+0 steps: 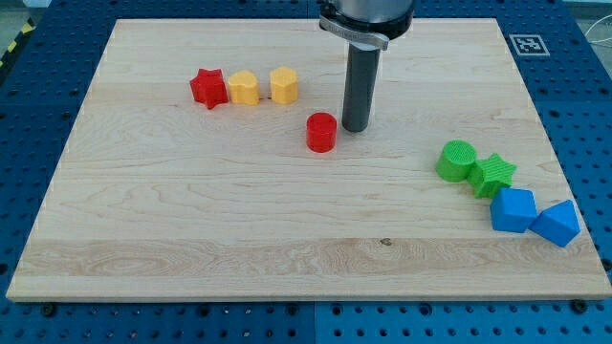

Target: Push the red circle towards left

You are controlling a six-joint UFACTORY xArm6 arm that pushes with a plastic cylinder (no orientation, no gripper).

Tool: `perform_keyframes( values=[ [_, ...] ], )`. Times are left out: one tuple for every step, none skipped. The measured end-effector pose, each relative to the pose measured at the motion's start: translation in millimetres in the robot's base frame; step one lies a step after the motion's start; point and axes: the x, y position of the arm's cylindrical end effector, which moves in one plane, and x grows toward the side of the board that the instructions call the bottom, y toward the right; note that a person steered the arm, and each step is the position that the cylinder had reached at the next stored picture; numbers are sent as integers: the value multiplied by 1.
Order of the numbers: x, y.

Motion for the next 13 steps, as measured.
perform_keyframes(
  values=[
    [0, 37],
    [0, 77],
    [0, 83],
    [18, 61],
    [41, 9],
    [41, -33],
    [38, -29],
    [32, -20],
    [22, -29],
    [16, -35],
    [5, -36],
    [4, -45],
    [7, -65]
  ],
)
